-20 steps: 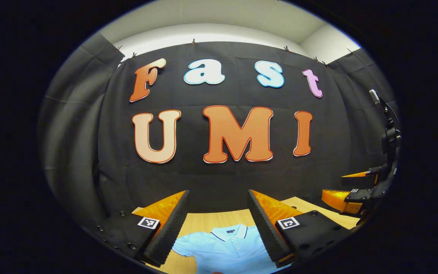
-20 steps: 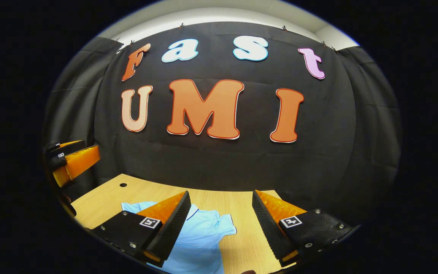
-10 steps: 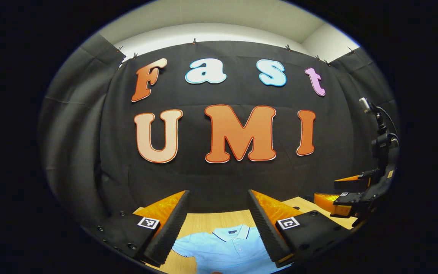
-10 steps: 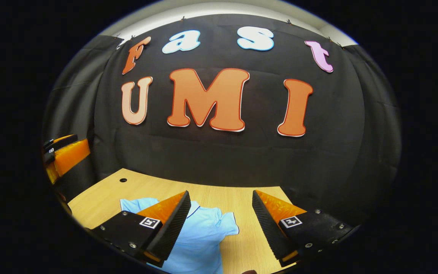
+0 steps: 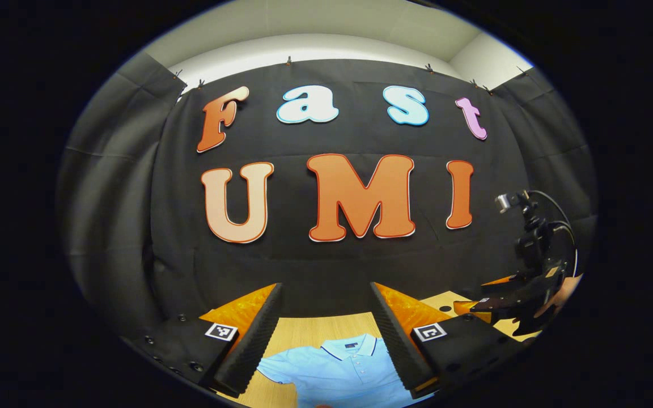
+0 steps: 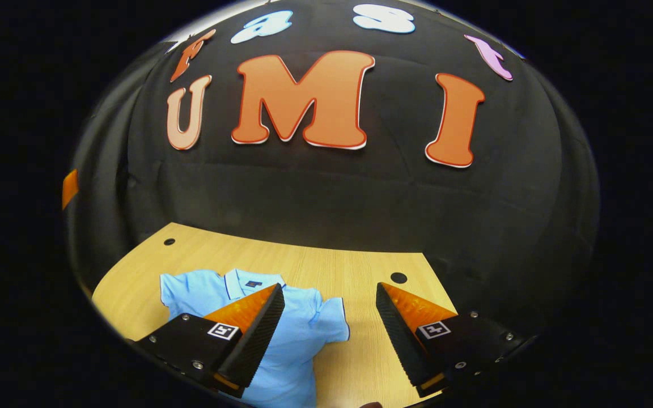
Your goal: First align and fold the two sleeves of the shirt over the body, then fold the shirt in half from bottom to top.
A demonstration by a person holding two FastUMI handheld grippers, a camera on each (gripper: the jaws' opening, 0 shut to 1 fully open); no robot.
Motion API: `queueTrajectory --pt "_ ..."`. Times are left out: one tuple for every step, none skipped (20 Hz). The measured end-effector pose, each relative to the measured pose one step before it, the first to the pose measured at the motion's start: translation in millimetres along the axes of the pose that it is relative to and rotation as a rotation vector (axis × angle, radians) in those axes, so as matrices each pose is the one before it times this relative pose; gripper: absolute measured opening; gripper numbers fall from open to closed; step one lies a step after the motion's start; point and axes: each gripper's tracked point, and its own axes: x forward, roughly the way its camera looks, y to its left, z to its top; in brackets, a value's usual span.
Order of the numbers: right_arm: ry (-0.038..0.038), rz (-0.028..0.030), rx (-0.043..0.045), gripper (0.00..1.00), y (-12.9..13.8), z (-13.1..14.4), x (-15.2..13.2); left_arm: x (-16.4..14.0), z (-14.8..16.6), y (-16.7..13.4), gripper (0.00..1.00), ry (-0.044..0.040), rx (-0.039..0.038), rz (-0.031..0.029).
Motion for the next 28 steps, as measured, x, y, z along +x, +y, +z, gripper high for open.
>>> queueTrajectory --pt "0.02645 0.00343 -0.00632 0.99 -3.15 -6.34 10.12 1.66 0.38 1.3 0.97 -0.00218 0.00688 0.01142" --pt "0.03235 0.01065 -0.00353 0.99 -1.34 -7.1 9.78 0.86 0.89 1.69 0.97 -0.00157 0.00797 0.01255" --pt "0.04135 0.0121 0.00016 0.99 0.06 -11.06 9.37 1.28 -1.73 1.8 0.97 0.00197 0.00635 0.01335" --pt "0.04565 0.00846 -0.00095 0.98 -1.87 -11.4 8.37 2.09 -3.05 0.71 0.97 0.0112 0.00253 0.01181" --pt "0.04178 0.00275 -0.00222 0.98 -2.1 -10.05 10.04 2.09 -5.51 1.5 0.97 0.01549 -0.00478 0.01295" --pt "0.04337 0.00286 -0.00744 0.99 -2.19 -9.72 9.24 1.18 -3.48 2.57 0.97 0.01742 -0.00636 0.01467" --pt "0.03744 0.00367 -0.00708 0.99 -1.66 -8.44 10.49 0.13 -6.32 2.83 0.97 0.01293 -0.0037 0.01703" --pt "0.04036 0.01246 -0.00753 0.99 1.04 -8.14 9.35 0.45 -1.29 2.37 0.95 0.01089 -0.00223 0.01622" --pt "0.03612 0.00994 -0.00114 0.99 1.46 -6.99 7.44 -1.19 -2.23 2.66 0.97 0.01028 -0.00299 0.01516" --pt "0.03442 0.00285 0.00075 0.98 -1.64 -7.34 9.77 -0.49 -1.45 1.65 0.97 0.01003 -0.00337 0.01383" --pt "0.03563 0.00325 0.00021 0.98 -2.14 -6.42 10.58 -1.37 -4.16 1.9 0.97 0.01082 -0.00052 0.01392" --pt "0.02982 -0.00198 0.00285 0.98 -1.24 -5.58 10.61 -0.47 -0.8 1.84 0.97 0.00843 0.00239 0.01307" --pt "0.02866 0.0012 0.00108 0.98 -1.44 -4.64 9.37 -1.92 -1.42 1.6 0.97 0.00488 0.00483 0.01242" --pt "0.02421 0.00148 0.00347 0.98 -1.14 -3.71 9.37 -1.93 0.89 -0.33 0.97 0.00562 0.00483 0.0089" --pt "0.02207 0.00333 0.0047 0.98 -0.45 -3.31 8.51 -1.49 -0.92 1.52 0.97 0.00346 0.00632 0.00964" --pt "0.02443 0.00226 0.00303 0.96 -0.73 -3.78 7.56 -1.23 0.66 1.33 0.97 0.0035 0.00696 0.01001" --pt "0.02243 0.00651 -0.00165 0.95 -0.7 -3.2 9.11 -1.81 -1.3 -0.3 0.97 0.00435 0.00781 0.01036" --pt "0.02755 0.00424 -0.00022 0.95 -0.83 -3.55 7.62 -0.17 0.86 1.43 0.97 0.0038 0.00679 0.00947" --pt "0.02218 0.00534 0.0015 0.93 0.85 -3.96 8.24 -2.14 -1.91 0.45 0.97 0.00698 0.00734 0.00495" --pt "0.02337 -0.00335 0.00048 0.91 -0.83 -4.35 7.99 0.71 -0.25 -0.72 0.95 0.00556 0.00955 0.005" --pt "0.02349 0.00093 -0.00236 0.9 -0.69 -3.68 7.33 -1.24 -0.86 -1.09 0.95 0.00254 0.00899 0.00315" --pt "0.01967 -0.00291 -0.00027 0.88 -0.43 -3.08 6.29 -1.05 0.55 -1.81 0.97 0.0018 0.00901 0.00213" --pt "0.0142 0.00111 -0.0017 0.88 -0.98 -2.39 5.27 0.31 0.95 -0.16 0.97 0.00035 0.00766 0.00329" --pt "0.00956 -0.00426 0.00018 0.86 -1.5 -1.2 4.0 -0.04 1.67 -0.85 0.97 0.00111 0.00554 0.00245" --pt "0.00636 -0.00024 0.00057 0.84 -0.72 -1.24 3.59 -2.12 -1.73 -2.67 0.99 0.00276 0.00206 0.00004" --pt "0.00805 0.00089 0.00142 0.82 0.58 -0.73 3.44 -0.64 -1.34 -2.22 1.0 0.00342 0.00208 -0.00157" --pt "0.00774 0.00568 0.00133 0.8 0.74 -1.82 2.89 0.61 0.0 -2.18 1.0 0.00183 0.00426 -0.00192" --pt "0.01106 0.01224 0.00148 0.75 1.19 -2.01 1.11 -0.92 0.84 -2.56 1.0 0.00003 0.00367 -0.0021"
